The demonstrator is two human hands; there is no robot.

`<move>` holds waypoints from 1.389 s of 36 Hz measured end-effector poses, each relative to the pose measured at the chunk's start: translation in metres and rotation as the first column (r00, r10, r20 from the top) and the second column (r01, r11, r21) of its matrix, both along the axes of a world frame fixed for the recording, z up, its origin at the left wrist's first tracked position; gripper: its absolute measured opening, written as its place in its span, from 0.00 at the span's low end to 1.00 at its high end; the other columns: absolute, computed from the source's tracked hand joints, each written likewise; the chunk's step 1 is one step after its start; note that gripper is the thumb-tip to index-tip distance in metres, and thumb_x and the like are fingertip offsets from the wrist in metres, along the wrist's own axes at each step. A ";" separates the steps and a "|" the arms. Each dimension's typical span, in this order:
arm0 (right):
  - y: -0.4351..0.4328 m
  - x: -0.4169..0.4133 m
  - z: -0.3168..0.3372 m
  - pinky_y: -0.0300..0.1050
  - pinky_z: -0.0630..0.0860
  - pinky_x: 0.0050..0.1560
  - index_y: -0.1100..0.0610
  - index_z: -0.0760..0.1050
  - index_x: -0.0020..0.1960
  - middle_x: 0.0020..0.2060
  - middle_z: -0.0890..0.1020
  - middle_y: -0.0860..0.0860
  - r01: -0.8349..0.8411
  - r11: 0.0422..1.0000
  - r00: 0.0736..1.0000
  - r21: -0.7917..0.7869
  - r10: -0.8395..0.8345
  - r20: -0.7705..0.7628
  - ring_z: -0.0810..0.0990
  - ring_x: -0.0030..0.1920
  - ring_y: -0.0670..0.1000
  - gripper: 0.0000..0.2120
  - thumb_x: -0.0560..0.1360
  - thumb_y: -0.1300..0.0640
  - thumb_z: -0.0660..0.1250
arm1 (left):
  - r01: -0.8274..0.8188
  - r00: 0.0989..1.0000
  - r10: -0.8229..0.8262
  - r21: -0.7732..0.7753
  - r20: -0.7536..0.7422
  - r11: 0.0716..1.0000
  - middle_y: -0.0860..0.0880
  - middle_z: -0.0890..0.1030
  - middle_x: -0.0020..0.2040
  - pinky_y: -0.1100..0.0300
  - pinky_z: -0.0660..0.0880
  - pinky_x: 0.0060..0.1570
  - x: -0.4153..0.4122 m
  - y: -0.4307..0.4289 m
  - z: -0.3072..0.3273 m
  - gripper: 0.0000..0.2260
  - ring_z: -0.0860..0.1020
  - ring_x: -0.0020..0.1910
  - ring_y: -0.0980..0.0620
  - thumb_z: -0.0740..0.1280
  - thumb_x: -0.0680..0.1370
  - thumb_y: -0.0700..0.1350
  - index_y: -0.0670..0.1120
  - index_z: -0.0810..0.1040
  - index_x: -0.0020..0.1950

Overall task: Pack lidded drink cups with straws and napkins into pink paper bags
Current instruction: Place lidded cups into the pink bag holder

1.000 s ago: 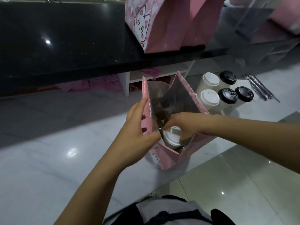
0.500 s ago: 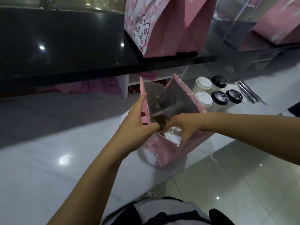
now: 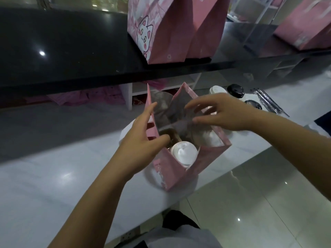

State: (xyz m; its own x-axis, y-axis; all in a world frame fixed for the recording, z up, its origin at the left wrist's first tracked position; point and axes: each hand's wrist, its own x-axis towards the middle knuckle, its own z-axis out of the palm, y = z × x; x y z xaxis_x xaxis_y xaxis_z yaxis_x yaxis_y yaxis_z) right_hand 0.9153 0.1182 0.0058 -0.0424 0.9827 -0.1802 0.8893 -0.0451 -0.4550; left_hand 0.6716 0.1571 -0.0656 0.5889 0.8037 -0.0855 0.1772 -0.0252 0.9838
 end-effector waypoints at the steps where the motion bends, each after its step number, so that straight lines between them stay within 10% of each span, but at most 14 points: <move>1: -0.003 0.008 0.005 0.35 0.77 0.54 0.44 0.78 0.62 0.54 0.81 0.37 0.027 0.998 0.999 0.050 -0.025 -0.026 0.80 0.55 0.38 0.16 0.75 0.48 0.70 | -0.012 1.000 0.012 0.003 -0.005 1.000 0.59 0.66 0.72 0.53 0.77 0.55 0.004 -0.002 0.000 0.34 0.71 0.67 0.54 0.73 0.75 0.48 0.73 0.59 0.71; 10: 0.013 0.138 -0.034 0.45 0.72 0.57 0.48 0.77 0.66 0.61 0.79 0.50 0.205 0.978 0.973 -0.034 -0.200 0.116 0.79 0.55 0.49 0.20 0.75 0.52 0.73 | -0.124 0.987 0.134 0.117 -0.084 0.985 0.68 0.65 0.69 0.52 0.73 0.65 0.036 -0.028 0.011 0.29 0.69 0.70 0.56 0.71 0.75 0.48 0.74 0.64 0.67; 15: 0.034 0.195 -0.082 0.58 0.71 0.66 0.42 0.65 0.73 0.70 0.72 0.50 0.074 0.974 0.937 -0.216 0.007 0.349 0.71 0.68 0.57 0.36 0.68 0.43 0.75 | -0.240 0.956 0.253 0.102 -0.146 0.965 0.74 0.65 0.69 0.66 0.75 0.49 0.060 -0.047 0.025 0.25 0.73 0.64 0.61 0.70 0.69 0.57 0.76 0.69 0.62; 19: 0.049 0.222 -0.104 0.57 0.70 0.66 0.38 0.58 0.76 0.73 0.67 0.48 -0.081 0.965 0.874 -0.250 0.189 0.447 0.68 0.70 0.56 0.42 0.67 0.38 0.73 | -0.311 0.891 0.364 0.218 -0.270 0.925 0.71 0.62 0.73 0.54 0.70 0.66 0.078 -0.064 0.025 0.25 0.66 0.73 0.59 0.70 0.71 0.54 0.76 0.69 0.63; 23: 0.064 0.241 -0.120 0.58 0.72 0.64 0.34 0.54 0.75 0.73 0.67 0.45 -0.195 0.944 0.873 -0.265 0.290 0.391 0.72 0.67 0.56 0.42 0.67 0.37 0.71 | -0.363 0.799 0.478 0.341 -0.365 0.867 0.72 0.60 0.74 0.69 0.66 0.57 0.096 -0.078 0.027 0.24 0.56 0.66 0.80 0.63 0.65 0.62 0.76 0.72 0.61; 28: 0.075 0.248 -0.118 0.48 0.72 0.51 0.38 0.59 0.71 0.68 0.69 0.45 -0.326 0.915 0.831 -0.237 0.397 0.390 0.77 0.58 0.54 0.33 0.71 0.45 0.72 | -0.440 0.694 0.571 0.369 -0.439 0.818 0.72 0.59 0.74 0.63 0.72 0.51 0.110 -0.093 0.026 0.22 0.59 0.74 0.67 0.67 0.67 0.59 0.74 0.73 0.60; 35: 0.083 0.241 -0.098 0.48 0.77 0.51 0.35 0.62 0.70 0.60 0.69 0.43 -0.394 0.879 0.809 -0.268 0.470 0.353 0.77 0.53 0.50 0.34 0.69 0.47 0.72 | -0.427 0.657 0.547 0.342 -0.518 0.837 0.74 0.59 0.73 0.61 0.71 0.59 0.113 -0.109 0.031 0.30 0.58 0.70 0.75 0.71 0.62 0.63 0.77 0.69 0.63; 42: 0.077 0.228 -0.035 0.53 0.74 0.54 0.36 0.66 0.70 0.63 0.70 0.47 -0.451 0.888 0.870 0.096 0.412 0.270 0.72 0.59 0.54 0.36 0.64 0.47 0.75 | -0.405 0.605 0.549 0.371 -0.576 0.836 0.69 0.59 0.75 0.43 0.74 0.64 0.114 -0.107 0.042 0.22 0.59 0.73 0.63 0.68 0.71 0.59 0.74 0.70 0.64; 50: 0.030 0.174 0.042 0.48 0.72 0.57 0.42 0.70 0.69 0.62 0.70 0.49 -0.458 0.717 0.848 0.525 0.530 0.015 0.71 0.59 0.49 0.35 0.63 0.48 0.74 | -0.214 0.601 0.385 0.322 -0.700 0.922 0.77 0.53 0.68 0.62 0.61 0.69 0.114 -0.093 0.052 0.37 0.53 0.67 0.71 0.76 0.66 0.58 0.70 0.62 0.70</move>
